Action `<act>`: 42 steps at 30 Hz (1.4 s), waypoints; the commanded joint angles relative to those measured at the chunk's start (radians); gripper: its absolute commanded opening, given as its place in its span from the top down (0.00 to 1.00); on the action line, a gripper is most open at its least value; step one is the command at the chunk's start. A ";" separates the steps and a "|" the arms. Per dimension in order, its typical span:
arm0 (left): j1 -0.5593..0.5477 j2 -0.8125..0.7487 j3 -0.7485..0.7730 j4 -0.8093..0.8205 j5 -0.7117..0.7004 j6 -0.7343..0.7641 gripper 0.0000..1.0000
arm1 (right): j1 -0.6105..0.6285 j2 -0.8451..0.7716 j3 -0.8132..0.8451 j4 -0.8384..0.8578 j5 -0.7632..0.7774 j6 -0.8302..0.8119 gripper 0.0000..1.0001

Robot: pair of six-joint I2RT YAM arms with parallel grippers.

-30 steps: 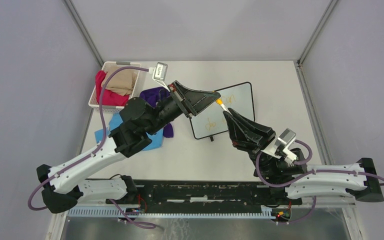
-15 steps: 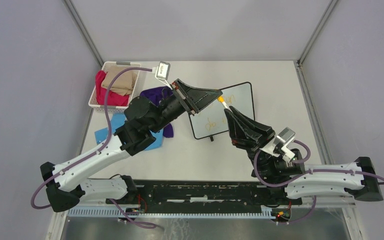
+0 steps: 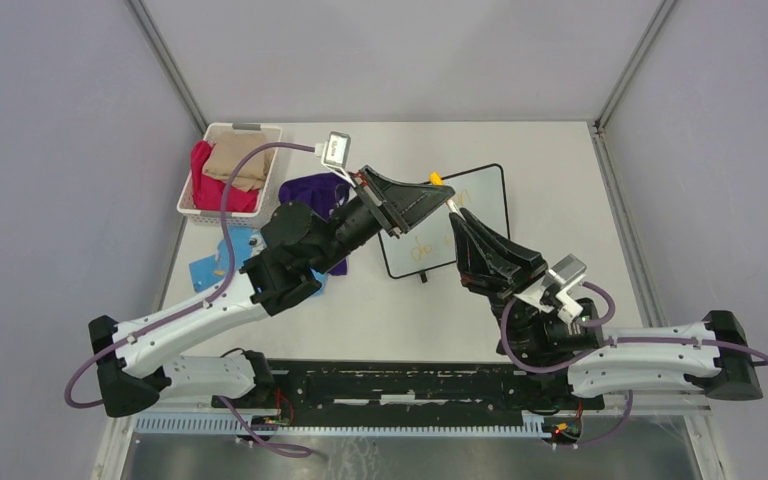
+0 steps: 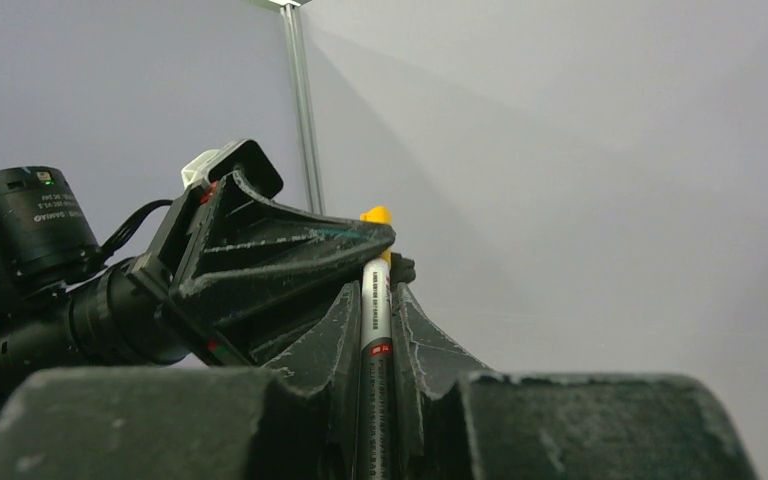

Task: Write a sentence on the whiteboard
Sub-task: Close the whiteboard marker at the center of the board.

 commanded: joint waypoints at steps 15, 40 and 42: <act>-0.162 -0.029 0.008 -0.151 0.089 0.136 0.43 | -0.033 -0.007 0.062 -0.080 0.009 0.023 1.00; 0.099 -0.044 0.054 -0.070 0.159 0.005 0.34 | -0.033 -0.086 -0.004 -0.138 -0.071 0.092 1.00; 0.098 -0.033 0.063 -0.069 0.168 0.005 0.38 | -0.033 -0.086 -0.004 -0.137 -0.070 0.091 1.00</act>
